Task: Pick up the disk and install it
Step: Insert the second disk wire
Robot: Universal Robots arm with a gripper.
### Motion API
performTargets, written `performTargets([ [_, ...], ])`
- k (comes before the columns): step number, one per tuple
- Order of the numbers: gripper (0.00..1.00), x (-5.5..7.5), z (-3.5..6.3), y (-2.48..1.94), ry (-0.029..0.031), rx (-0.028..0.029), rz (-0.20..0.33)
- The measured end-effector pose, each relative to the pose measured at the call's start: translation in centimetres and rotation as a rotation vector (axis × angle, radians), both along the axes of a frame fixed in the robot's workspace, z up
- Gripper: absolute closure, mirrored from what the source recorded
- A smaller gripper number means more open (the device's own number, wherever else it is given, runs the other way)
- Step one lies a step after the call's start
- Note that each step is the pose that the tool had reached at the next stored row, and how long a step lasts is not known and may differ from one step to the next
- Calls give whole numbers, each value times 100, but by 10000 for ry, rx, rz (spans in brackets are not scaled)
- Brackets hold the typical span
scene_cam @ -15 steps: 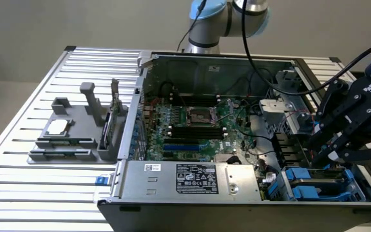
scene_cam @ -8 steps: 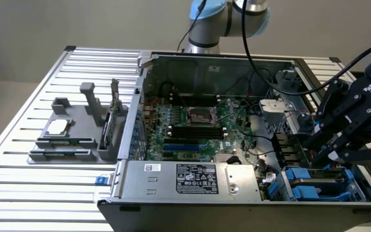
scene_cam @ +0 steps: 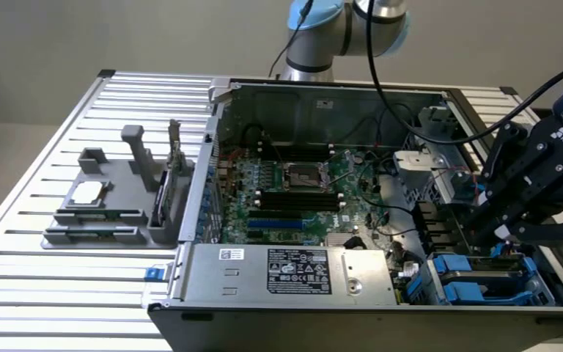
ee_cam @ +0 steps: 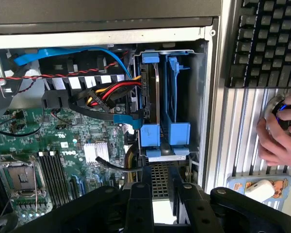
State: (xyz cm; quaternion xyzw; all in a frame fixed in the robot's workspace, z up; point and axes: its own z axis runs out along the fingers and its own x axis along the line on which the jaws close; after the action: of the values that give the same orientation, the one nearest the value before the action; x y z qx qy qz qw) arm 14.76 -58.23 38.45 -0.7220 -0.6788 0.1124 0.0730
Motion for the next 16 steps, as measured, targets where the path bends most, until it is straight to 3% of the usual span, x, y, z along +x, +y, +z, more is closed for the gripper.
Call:
performTargets([
  [2,73,0,-1,37,0,0,0],
  [5,73,4,-1,126,-17,0,2],
  [8,73,41,-1,135,-97,1,4],
  [16,73,81,-23,136,-758,2,17],
])
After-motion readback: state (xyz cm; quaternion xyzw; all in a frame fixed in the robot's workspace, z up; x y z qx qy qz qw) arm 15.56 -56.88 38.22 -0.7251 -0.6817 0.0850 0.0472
